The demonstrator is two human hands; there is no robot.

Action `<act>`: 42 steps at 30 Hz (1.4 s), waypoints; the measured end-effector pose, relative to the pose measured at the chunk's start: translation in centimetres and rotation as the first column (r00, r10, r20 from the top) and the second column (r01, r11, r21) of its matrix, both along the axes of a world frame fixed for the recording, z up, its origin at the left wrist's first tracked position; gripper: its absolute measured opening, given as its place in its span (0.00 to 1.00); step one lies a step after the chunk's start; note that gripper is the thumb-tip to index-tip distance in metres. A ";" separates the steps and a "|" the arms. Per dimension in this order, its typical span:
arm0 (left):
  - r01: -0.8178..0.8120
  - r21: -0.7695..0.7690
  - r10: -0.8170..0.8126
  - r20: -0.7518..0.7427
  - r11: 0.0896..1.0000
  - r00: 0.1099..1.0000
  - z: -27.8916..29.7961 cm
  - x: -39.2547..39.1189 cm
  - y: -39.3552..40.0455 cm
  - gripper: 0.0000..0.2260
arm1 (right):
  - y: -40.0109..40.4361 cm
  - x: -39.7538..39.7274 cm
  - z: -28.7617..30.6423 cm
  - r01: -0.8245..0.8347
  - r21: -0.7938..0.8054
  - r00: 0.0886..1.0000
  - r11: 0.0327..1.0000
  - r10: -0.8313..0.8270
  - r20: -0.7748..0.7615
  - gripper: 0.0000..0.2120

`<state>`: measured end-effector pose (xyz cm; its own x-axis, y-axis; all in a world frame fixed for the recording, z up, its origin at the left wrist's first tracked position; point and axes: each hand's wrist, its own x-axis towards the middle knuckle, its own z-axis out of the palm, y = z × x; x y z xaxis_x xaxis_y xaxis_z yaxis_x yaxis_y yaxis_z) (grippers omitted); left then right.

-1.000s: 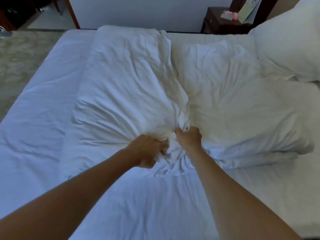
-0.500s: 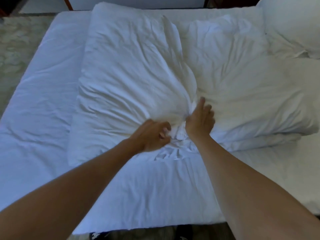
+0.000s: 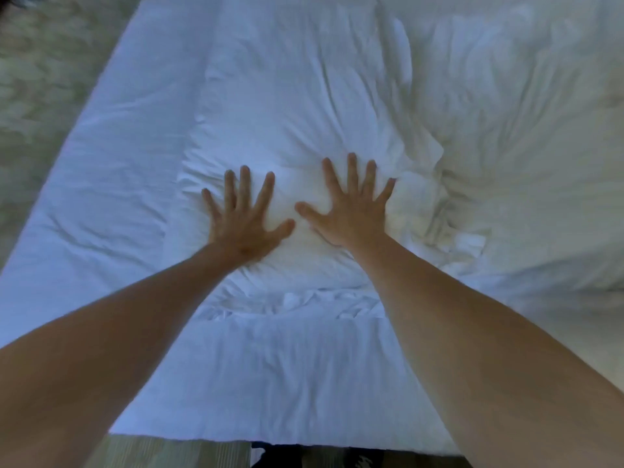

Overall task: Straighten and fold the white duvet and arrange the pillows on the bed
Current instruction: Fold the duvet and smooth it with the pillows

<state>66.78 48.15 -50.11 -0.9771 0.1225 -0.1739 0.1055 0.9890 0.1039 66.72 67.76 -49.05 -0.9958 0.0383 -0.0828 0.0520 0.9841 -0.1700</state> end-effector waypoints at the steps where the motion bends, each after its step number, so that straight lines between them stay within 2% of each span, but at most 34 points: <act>1: 0.028 -0.010 -0.028 0.021 1.000 0.999 -1.9 0.2 0.8 0.43 | 0.7 0.4 -1.9 0.012 0.027 0.999 1.000 -0.013 0.034 0.46; 5: 0.134 -0.139 -0.130 0.042 0.981 0.991 -7.5 -0.3 2.4 0.44 | 1.7 0.7 -7.4 0.068 0.038 0.973 0.997 -0.075 0.218 0.51; 8: 0.185 -0.191 -0.156 0.158 0.964 0.975 -7.8 -2.0 2.7 0.45 | 1.4 -0.5 -8.4 0.081 0.073 0.937 0.994 -0.101 0.333 0.51; 10: 0.188 -0.201 -0.149 0.193 0.961 0.970 -7.0 -2.6 2.6 0.45 | 1.0 -0.8 -7.7 0.071 0.090 0.959 0.993 -0.093 0.267 0.46; 11: 0.183 -0.148 -0.158 0.164 0.972 0.974 -6.0 -2.9 2.3 0.43 | 0.8 -0.8 -6.9 0.079 0.092 0.984 0.993 -0.092 0.152 0.42; 12: 0.195 -0.055 -0.191 0.079 0.979 0.978 -4.8 -3.1 1.9 0.40 | 0.7 -0.7 -6.1 0.075 0.090 0.997 0.993 -0.077 0.011 0.38; 13: 0.253 0.018 -0.251 -0.073 0.967 0.965 -3.8 -3.7 1.4 0.36 | 0.8 -0.8 -5.6 0.051 0.086 0.992 0.995 -0.041 -0.115 0.34; 15: 0.406 0.032 -0.353 -0.436 0.913 0.828 -2.4 -5.5 0.4 0.26 | 0.8 -2.4 -4.4 -0.010 0.024 0.959 1.000 0.016 -0.285 0.32; 16: 0.444 0.024 -0.365 -0.530 0.896 0.765 -1.6 -7.1 0.1 0.24 | 0.7 -3.9 -3.7 -0.032 -0.005 0.944 0.999 0.028 -0.329 0.32; 17: 0.450 0.018 -0.362 -0.565 0.893 0.742 -0.7 -8.9 0.0 0.24 | 0.6 -5.7 -2.9 -0.042 -0.016 0.934 0.999 0.033 -0.355 0.33; 19: 0.403 -0.006 -0.340 -0.546 0.915 0.766 1.0 -12.7 0.4 0.27 | 0.3 -9.7 -1.5 -0.030 -0.002 0.932 1.000 0.027 -0.361 0.34; 21: 0.324 -0.082 -0.325 -0.447 0.943 0.833 2.4 -16.3 1.2 0.31 | -0.3 -13.5 0.0 0.020 0.024 0.943 1.000 -0.011 -0.332 0.35; 23: 0.239 -0.099 -0.258 -0.298 0.966 0.919 3.2 -19.6 1.9 0.35 | 0.0 -17.0 1.3 0.079 0.026 0.967 0.997 -0.071 -0.247 0.36; 25: 0.185 -0.090 -0.198 -0.162 0.979 0.967 2.1 -21.6 2.5 0.37 | 1.0 -19.4 1.3 0.090 0.008 0.989 0.996 -0.089 -0.115 0.37; 29: 0.190 -0.124 -0.185 0.051 0.974 0.981 -2.3 -22.6 3.8 0.38 | 2.6 -21.1 -2.4 0.068 0.037 0.979 0.997 -0.074 0.189 0.42; 32: 0.182 -0.137 -0.151 0.208 0.974 0.966 -3.0 -25.8 4.8 0.36 | 2.5 -23.2 -4.7 0.098 0.083 0.960 0.992 -0.116 0.255 0.43; 33: 0.186 -0.125 -0.160 0.193 0.975 0.968 -2.4 -27.0 5.1 0.34 | 2.2 -24.0 -4.6 0.121 0.081 0.975 0.989 -0.134 0.179 0.41; 34: 0.199 -0.105 -0.187 0.107 0.974 0.976 -1.5 -28.1 5.4 0.31 | 1.8 -24.9 -4.1 0.136 0.068 0.991 0.988 -0.136 -0.007 0.37; 35: 0.221 -0.098 -0.227 -0.055 0.970 0.972 -0.4 -28.9 5.5 0.27 | 1.5 -25.8 -3.3 0.134 0.046 0.964 0.990 -0.120 -0.236 0.30; 36: 0.249 -0.114 -0.270 -0.247 0.962 0.931 0.3 -29.7 5.5 0.24 | 1.4 -26.7 -2.5 0.122 0.021 0.894 0.992 -0.101 -0.436 0.25; 37: 0.260 -0.142 -0.295 -0.412 0.955 0.862 0.9 -30.5 5.4 0.24 | 1.6 -28.1 -1.5 0.100 0.007 0.846 0.995 -0.081 -0.527 0.23; 38: 0.247 -0.146 -0.286 -0.520 0.958 0.805 1.5 -31.6 5.2 0.26 | 1.7 -29.5 -0.4 0.053 0.012 0.854 0.998 -0.040 -0.519 0.24; 39: 0.221 -0.131 -0.257 -0.523 0.966 0.813 2.1 -32.8 4.7 0.30 | 1.8 -31.1 0.5 0.026 0.013 0.896 1.000 -0.017 -0.444 0.28; 42: 0.110 -0.068 -0.124 -0.254 0.992 0.959 2.0 -36.9 4.0 0.40 | 2.6 -35.2 0.4 0.090 -0.074 0.986 0.993 -0.099 -0.134 0.40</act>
<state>29.84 52.18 -48.14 -0.9690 0.2364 0.0717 0.2374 0.9714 0.0063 31.53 70.35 -48.64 -0.9901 0.1319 0.0483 0.1161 0.9619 -0.2475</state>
